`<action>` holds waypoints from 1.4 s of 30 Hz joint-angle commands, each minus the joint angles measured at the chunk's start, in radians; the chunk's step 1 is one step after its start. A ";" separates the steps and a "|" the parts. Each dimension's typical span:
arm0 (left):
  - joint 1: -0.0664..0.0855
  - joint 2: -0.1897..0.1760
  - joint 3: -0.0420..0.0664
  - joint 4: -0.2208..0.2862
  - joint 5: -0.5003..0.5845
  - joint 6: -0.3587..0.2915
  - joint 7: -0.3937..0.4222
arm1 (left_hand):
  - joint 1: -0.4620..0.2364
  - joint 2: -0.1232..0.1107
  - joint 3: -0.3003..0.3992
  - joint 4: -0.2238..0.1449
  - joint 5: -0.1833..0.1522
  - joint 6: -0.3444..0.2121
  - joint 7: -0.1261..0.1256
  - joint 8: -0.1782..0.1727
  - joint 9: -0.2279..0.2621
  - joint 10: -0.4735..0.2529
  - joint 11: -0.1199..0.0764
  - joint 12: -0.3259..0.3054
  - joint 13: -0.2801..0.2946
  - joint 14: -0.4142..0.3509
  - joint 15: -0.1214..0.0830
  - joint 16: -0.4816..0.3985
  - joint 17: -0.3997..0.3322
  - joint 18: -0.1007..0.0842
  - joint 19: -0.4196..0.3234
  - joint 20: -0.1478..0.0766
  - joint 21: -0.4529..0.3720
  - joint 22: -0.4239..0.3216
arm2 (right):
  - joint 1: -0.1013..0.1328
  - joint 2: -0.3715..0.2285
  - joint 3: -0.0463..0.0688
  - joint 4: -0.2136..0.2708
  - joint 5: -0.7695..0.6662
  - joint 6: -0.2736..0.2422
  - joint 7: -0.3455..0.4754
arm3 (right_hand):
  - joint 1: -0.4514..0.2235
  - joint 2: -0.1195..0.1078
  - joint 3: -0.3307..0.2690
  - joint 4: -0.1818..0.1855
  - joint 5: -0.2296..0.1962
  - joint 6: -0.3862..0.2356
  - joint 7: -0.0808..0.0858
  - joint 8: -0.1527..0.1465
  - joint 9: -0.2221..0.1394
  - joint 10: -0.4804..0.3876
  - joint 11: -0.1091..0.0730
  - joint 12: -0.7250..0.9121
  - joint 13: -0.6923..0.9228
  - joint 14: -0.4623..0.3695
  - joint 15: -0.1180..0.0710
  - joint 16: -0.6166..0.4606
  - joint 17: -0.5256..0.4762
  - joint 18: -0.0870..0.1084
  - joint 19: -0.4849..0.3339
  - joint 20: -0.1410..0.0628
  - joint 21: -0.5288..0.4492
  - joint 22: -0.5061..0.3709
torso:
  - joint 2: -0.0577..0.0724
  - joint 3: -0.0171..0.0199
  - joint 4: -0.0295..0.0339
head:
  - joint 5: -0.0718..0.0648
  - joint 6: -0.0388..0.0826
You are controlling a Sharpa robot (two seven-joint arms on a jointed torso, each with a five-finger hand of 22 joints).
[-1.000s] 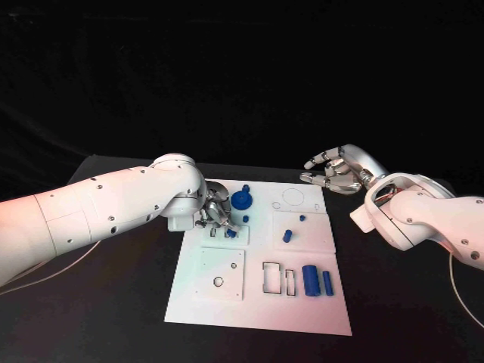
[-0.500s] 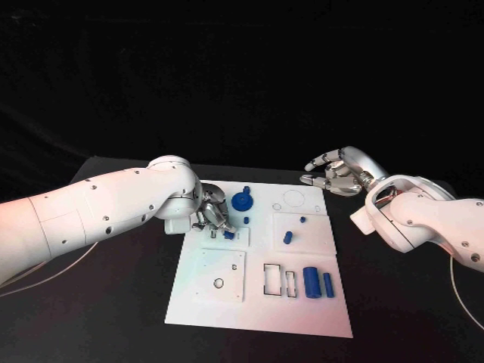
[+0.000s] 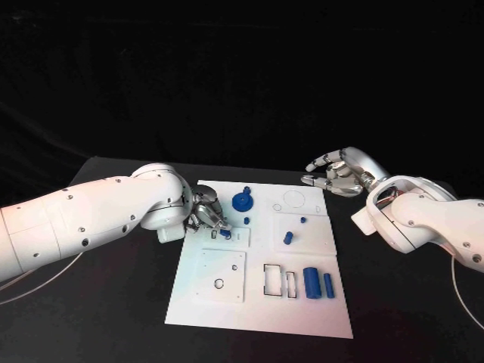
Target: Assemble the parts on the task board
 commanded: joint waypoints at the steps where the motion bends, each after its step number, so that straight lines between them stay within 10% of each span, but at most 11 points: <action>1: -0.009 -0.007 0.000 0.022 -0.063 -0.124 0.018 | -0.016 -0.013 0.196 -0.183 0.014 0.013 -0.011 0.008 0.192 0.020 -0.005 0.016 0.012 0.076 -0.009 0.006 0.146 -0.014 0.019 -0.003 0.015 0.024 | -0.001 -0.001 0.000 0.001 -0.002 0.005 0.006 | -0.003 0.008 0.005 0.000 0.006 0.008 -0.002 0.004 -0.002 0.001 -0.005 0.001 0.000 0.079 -0.007 -0.005 0.139 0.007 0.009 -0.006 -0.005 0.137 | -0.001 -0.0011 0.0012 | -0.001 -0.001; 14: -0.036 -0.002 -0.008 0.038 -0.171 -0.165 0.019 | -0.039 -0.041 0.224 -0.200 0.057 0.032 -0.018 0.008 0.200 0.045 -0.012 0.032 0.028 0.080 -0.015 0.014 0.158 -0.021 0.042 -0.010 0.035 0.060 | -0.003 -0.001 -0.001 0.000 -0.001 0.006 0.011 | -0.007 0.006 0.004 0.001 0.008 0.007 -0.002 0.005 -0.002 0.001 -0.005 0.000 -0.001 0.079 -0.007 -0.005 0.139 0.007 0.009 -0.006 -0.005 0.138 | 0.002 0.0000 -0.0036 | 0.008 -0.004; 42: -0.039 0.011 -0.014 0.034 -0.233 -0.066 0.008 | -0.053 -0.051 0.227 -0.208 0.100 0.042 -0.021 0.006 0.205 0.051 -0.015 0.029 0.023 0.081 -0.018 0.017 0.163 -0.022 0.046 -0.013 0.041 0.069 | -0.006 0.002 -0.001 -0.002 -0.001 0.007 0.012 | -0.009 0.006 0.003 0.001 0.009 0.007 -0.002 0.005 -0.002 0.000 -0.004 0.000 -0.001 0.079 -0.007 -0.005 0.139 0.007 0.009 -0.006 -0.006 0.137 | 0.002 -0.0010 -0.0031 | 0.005 -0.012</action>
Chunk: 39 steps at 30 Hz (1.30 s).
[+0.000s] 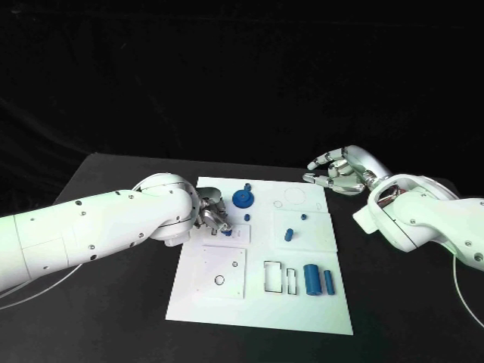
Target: Assemble the parts on the task board
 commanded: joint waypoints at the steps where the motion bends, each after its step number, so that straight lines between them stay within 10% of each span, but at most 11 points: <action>1: -0.001 0.001 -0.001 0.002 -0.033 0.034 0.003 | -0.001 0.001 0.198 -0.195 0.004 0.014 -0.007 0.003 0.166 0.005 -0.001 0.002 -0.002 0.077 -0.007 0.006 0.163 -0.007 0.009 -0.001 0.003 0.002 | -0.001 0.001 0.000 0.000 -0.003 0.008 0.008 | -0.005 0.002 0.003 0.001 0.004 0.007 -0.002 0.005 -0.001 0.000 -0.005 0.000 -0.002 0.079 -0.007 -0.005 0.139 0.007 0.009 -0.006 -0.006 0.137 | -0.001 -0.0006 0.0008 | -0.001 0.000; 39: -0.002 0.017 -0.001 -0.012 -0.007 0.050 0.004 | -0.114 0.015 0.106 -0.128 0.010 0.051 -0.036 0.012 0.193 0.045 -0.023 0.030 0.026 0.083 -0.024 0.020 0.187 -0.017 0.037 -0.012 0.021 0.050 | -0.002 0.001 0.000 -0.001 -0.003 0.005 0.009 | -0.011 0.003 0.002 0.002 0.007 0.007 -0.002 0.006 -0.002 -0.001 -0.005 -0.002 -0.004 0.078 -0.007 -0.007 0.133 0.007 0.007 -0.006 -0.009 0.134 | 0.000 0.0005 0.0002 | -0.002 -0.002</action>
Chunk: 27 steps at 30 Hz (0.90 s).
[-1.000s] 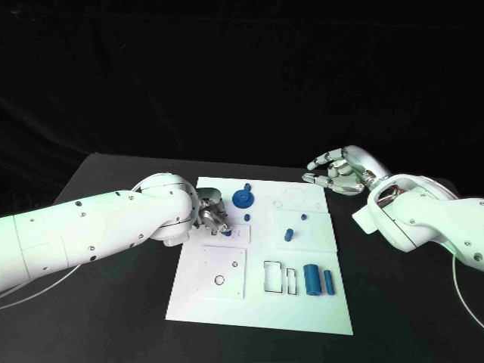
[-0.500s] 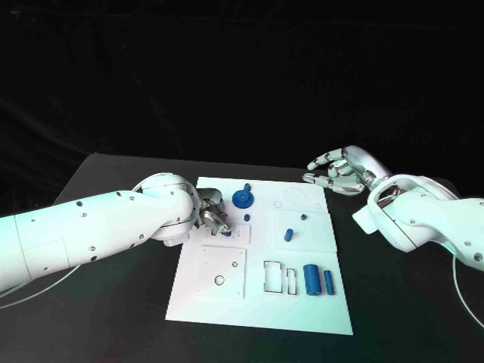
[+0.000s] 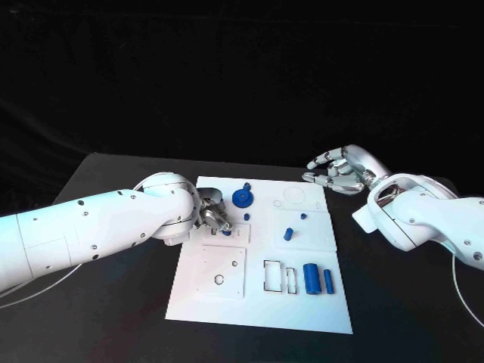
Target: Assemble the parts on the task board
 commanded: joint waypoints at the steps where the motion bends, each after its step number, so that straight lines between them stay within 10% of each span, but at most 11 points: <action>1: -0.001 0.006 -0.001 -0.002 0.018 0.019 0.004 | -0.015 0.000 0.072 -0.075 -0.008 0.033 -0.025 0.000 -0.002 0.004 0.002 0.004 0.000 0.087 -0.007 0.003 0.187 -0.017 0.007 -0.004 0.004 0.001 | -0.001 0.001 0.000 0.000 -0.003 0.005 0.009 | -0.010 0.002 0.002 0.002 0.007 0.007 -0.002 0.006 -0.001 -0.001 -0.005 -0.002 -0.001 0.078 -0.007 -0.003 0.134 0.007 0.007 -0.006 -0.006 0.135 | 0.000 -0.0001 0.0002 | 0.000 0.000; 27: -0.001 0.017 -0.001 -0.024 0.025 0.040 0.004 | -0.083 -0.003 -0.109 0.018 -0.016 0.069 -0.034 -0.012 0.008 0.012 -0.005 0.019 0.015 0.091 -0.013 0.012 0.204 -0.023 0.024 -0.010 0.013 0.028 | -0.002 0.000 0.000 -0.002 -0.002 0.004 0.011 | -0.028 0.002 -0.004 0.003 0.000 0.004 -0.002 0.007 -0.003 -0.003 -0.005 -0.004 -0.004 0.076 -0.007 -0.006 0.129 0.009 0.005 -0.006 -0.012 0.131 | -0.001 -0.0008 -0.0002 | -0.001 -0.004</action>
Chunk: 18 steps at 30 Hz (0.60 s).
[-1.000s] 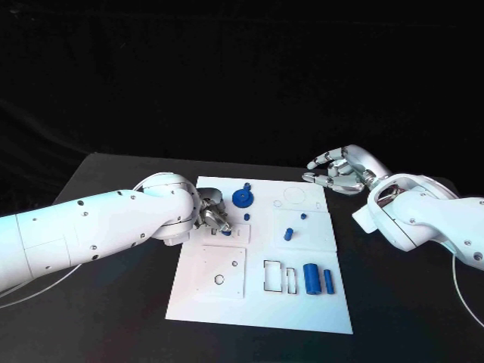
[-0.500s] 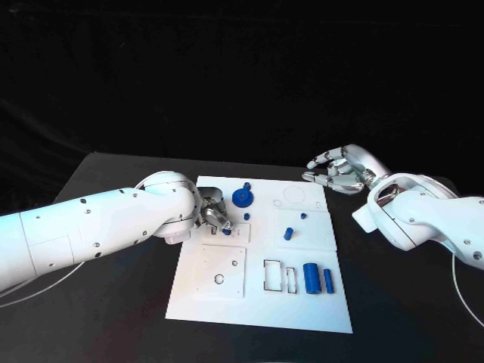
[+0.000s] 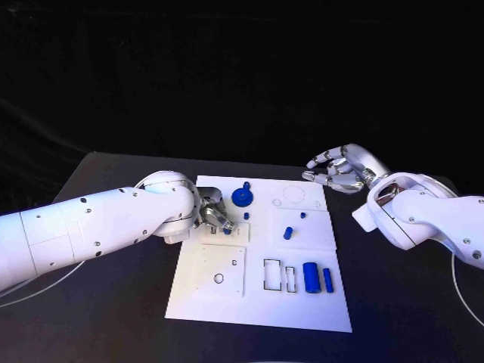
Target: Assemble the parts on the task board
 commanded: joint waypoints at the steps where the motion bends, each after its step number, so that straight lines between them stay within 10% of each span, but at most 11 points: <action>1: -0.001 0.003 0.000 0.002 0.011 0.024 0.006 | -0.010 0.002 -0.012 0.001 -0.004 0.004 0.006 -0.005 0.000 0.005 -0.001 0.005 0.001 0.091 -0.006 0.004 0.205 -0.006 0.007 0.001 0.005 0.002 | -0.001 0.000 0.000 0.000 -0.003 0.004 0.009 | -0.011 0.001 -0.004 0.002 0.000 0.004 -0.002 0.003 -0.001 -0.003 -0.005 -0.004 -0.001 0.076 -0.007 -0.006 0.129 0.009 0.005 -0.006 -0.004 0.130 | 0.000 -0.0003 -0.0004 | 0.000 0.000; 18: -0.001 -0.009 0.001 0.010 0.016 -0.004 0.008 | -0.050 -0.002 -0.157 0.072 -0.005 0.015 0.008 -0.015 0.005 0.006 0.001 0.007 0.002 0.092 -0.004 0.007 0.209 -0.008 0.011 0.001 0.007 0.009 | -0.002 -0.001 0.000 -0.001 -0.003 0.001 0.007 | -0.043 0.000 -0.024 0.002 0.002 0.001 -0.002 0.007 -0.004 -0.004 -0.004 -0.004 -0.004 0.076 -0.007 -0.008 0.127 0.009 0.005 -0.007 -0.007 0.129 | 0.000 -0.0002 -0.0008 | -0.001 0.006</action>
